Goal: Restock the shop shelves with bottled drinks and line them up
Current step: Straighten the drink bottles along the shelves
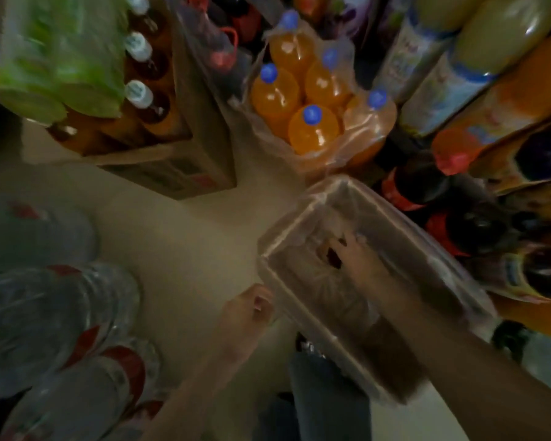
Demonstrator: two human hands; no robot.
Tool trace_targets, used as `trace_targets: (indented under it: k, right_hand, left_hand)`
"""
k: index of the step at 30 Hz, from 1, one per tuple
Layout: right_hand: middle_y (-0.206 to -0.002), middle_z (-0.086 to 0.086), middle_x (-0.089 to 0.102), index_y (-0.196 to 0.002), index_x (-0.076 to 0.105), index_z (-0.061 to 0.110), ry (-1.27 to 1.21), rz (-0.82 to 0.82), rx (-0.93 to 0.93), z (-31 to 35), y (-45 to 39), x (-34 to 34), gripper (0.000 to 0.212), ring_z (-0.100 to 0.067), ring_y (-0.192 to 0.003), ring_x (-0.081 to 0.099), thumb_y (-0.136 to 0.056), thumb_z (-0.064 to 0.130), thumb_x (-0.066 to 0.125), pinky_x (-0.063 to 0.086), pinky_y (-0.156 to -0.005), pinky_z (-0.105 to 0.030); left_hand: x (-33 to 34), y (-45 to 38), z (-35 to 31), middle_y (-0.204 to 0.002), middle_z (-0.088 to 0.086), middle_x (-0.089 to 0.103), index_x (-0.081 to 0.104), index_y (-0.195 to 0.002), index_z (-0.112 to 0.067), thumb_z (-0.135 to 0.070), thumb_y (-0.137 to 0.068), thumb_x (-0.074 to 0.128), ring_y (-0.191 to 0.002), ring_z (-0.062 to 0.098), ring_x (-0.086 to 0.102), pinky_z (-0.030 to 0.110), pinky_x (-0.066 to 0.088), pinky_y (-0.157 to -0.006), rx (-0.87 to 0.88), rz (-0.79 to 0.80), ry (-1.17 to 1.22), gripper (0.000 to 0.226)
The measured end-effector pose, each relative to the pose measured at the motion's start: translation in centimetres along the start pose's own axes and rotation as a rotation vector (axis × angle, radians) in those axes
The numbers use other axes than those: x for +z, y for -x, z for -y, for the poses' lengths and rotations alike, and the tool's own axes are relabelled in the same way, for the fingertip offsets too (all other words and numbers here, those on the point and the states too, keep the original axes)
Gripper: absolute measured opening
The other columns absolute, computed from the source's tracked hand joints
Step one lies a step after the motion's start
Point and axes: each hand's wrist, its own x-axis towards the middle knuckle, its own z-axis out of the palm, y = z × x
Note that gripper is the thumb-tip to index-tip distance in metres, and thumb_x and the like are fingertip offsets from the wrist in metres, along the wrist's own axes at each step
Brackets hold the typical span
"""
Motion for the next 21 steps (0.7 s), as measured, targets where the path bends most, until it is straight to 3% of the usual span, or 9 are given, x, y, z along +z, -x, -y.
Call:
trace_targets:
  k: [2, 4, 8, 10, 12, 14, 17, 21]
  right_hand:
    - [-0.137, -0.014, 0.033, -0.129, 0.044, 0.013, -0.113, -0.04, 0.003, 0.0, -0.1, -0.5, 0.044, -0.033, -0.123, 0.042, -0.086, 0.011, 0.057, 0.04, -0.1, -0.041]
    - [-0.123, -0.014, 0.049, -0.11, 0.056, 0.008, -0.28, -0.089, 0.047, 0.0, 1.4, -3.0, 0.033, -0.032, -0.111, 0.052, -0.079, 0.015, 0.066, 0.043, -0.089, -0.035]
    - [-0.095, -0.014, 0.068, -0.09, 0.067, 0.008, -0.419, -0.176, -0.024, -0.2, 7.9, -14.0, 0.027, -0.027, -0.093, 0.062, -0.071, 0.024, 0.075, 0.045, -0.073, -0.031]
    - [-0.084, -0.007, 0.07, -0.088, 0.07, 0.008, -0.433, -0.184, -0.139, -0.3, 12.8, -21.5, 0.022, -0.01, -0.08, 0.063, -0.071, 0.02, 0.076, 0.044, -0.065, -0.016]
    - [-0.065, -0.002, 0.066, -0.082, 0.07, 0.01, -0.439, -0.187, -0.266, 0.3, 18.7, -29.6, 0.011, 0.005, -0.057, 0.057, -0.072, 0.011, 0.074, 0.036, -0.052, -0.004]
    - [-0.059, -0.006, 0.065, -0.078, 0.068, 0.019, -0.409, -0.208, -0.324, 1.1, 25.4, -37.5, 0.009, 0.0, -0.047, 0.056, -0.071, 0.015, 0.072, 0.038, -0.048, -0.009]
    - [-0.049, 0.009, 0.061, -0.077, 0.068, 0.018, -0.398, -0.337, -0.367, 1.6, 36.2, -46.6, 0.005, 0.0, -0.043, 0.052, -0.072, 0.018, 0.071, 0.039, -0.046, -0.014]
    - [-0.039, 0.004, 0.055, -0.076, 0.067, 0.006, -0.552, -0.554, -0.312, 0.4, 50.9, -53.0, 0.008, -0.007, -0.03, 0.044, -0.08, 0.013, 0.068, 0.034, -0.036, -0.014]
  left_hand:
    - [0.3, -0.4, 1.0, -0.087, 0.006, 0.068, 0.06, -0.086, -0.024, -0.028, -0.084, 0.052, -0.082, 0.021, 0.066, 0.03, 0.05, -0.076, -0.007, -0.001, 0.043, 0.009]
    - [-0.3, 0.3, 0.2, -0.088, 0.004, 0.066, 0.054, -0.087, -0.027, -0.019, -0.086, 0.054, -0.077, 0.017, 0.063, 0.024, 0.048, -0.073, -0.011, 0.04, 0.041, 0.008]
    - [-4.8, 4.0, -5.8, -0.098, -0.003, 0.061, 0.05, -0.104, -0.029, -0.003, -0.086, 0.055, -0.086, 0.001, 0.06, 0.003, 0.04, -0.069, 0.124, 0.108, 0.056, 0.032]
    - [-8.2, 7.0, -10.8, -0.1, -0.01, 0.055, 0.045, -0.12, -0.023, 0.0, -0.086, 0.057, -0.083, -0.013, 0.054, -0.004, 0.035, -0.067, 0.213, 0.152, 0.096, 0.042]
    - [-11.4, 10.4, -15.8, -0.115, -0.008, 0.048, 0.035, -0.135, -0.016, -0.004, -0.08, 0.066, -0.104, -0.004, 0.05, -0.003, 0.033, -0.081, 0.313, 0.188, 0.095, 0.064]
    - [-14.3, 14.6, -20.6, -0.129, -0.004, 0.041, 0.026, -0.141, -0.01, -0.008, -0.071, 0.075, -0.118, 0.0, 0.043, 0.009, 0.032, -0.101, 0.463, 0.241, 0.096, 0.085]
    - [-17.1, 22.3, -26.9, -0.116, -0.004, 0.049, 0.03, -0.134, -0.004, 0.017, -0.074, 0.064, -0.086, -0.018, 0.053, 0.002, 0.041, -0.085, 0.608, 0.322, 0.106, 0.072]
    - [-18.8, 33.3, -33.9, -0.108, -0.009, 0.057, 0.044, -0.118, -0.02, 0.002, -0.073, 0.073, -0.096, -0.003, 0.055, 0.0, 0.039, -0.078, 0.77, 0.198, 0.13, 0.058]
